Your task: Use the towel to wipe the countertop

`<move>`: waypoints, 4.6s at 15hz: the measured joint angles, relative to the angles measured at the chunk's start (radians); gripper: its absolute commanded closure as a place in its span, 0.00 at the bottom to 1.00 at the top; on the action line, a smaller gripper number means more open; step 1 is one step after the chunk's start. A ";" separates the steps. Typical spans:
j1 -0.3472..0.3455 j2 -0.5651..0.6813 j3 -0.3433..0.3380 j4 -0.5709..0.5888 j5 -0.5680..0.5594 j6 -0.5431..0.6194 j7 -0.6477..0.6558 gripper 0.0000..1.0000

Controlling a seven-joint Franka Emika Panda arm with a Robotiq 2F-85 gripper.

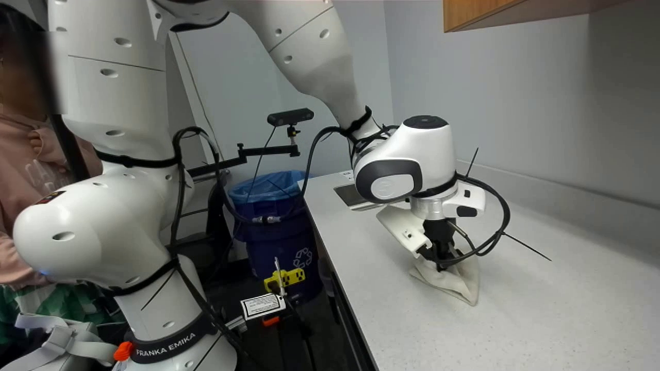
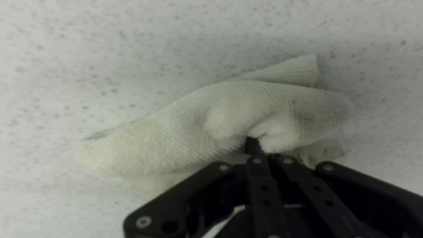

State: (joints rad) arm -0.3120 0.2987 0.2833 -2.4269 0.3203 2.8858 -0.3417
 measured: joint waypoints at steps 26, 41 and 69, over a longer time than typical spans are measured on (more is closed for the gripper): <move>0.212 -0.032 0.133 -0.030 0.018 -0.123 -0.120 0.99; 0.208 -0.040 -0.213 -0.022 -0.153 0.022 0.096 0.99; 0.309 -0.067 -0.114 -0.076 -0.232 0.003 0.079 0.99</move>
State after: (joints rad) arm -0.0031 0.2316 0.1696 -2.5032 0.0887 2.8887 -0.2629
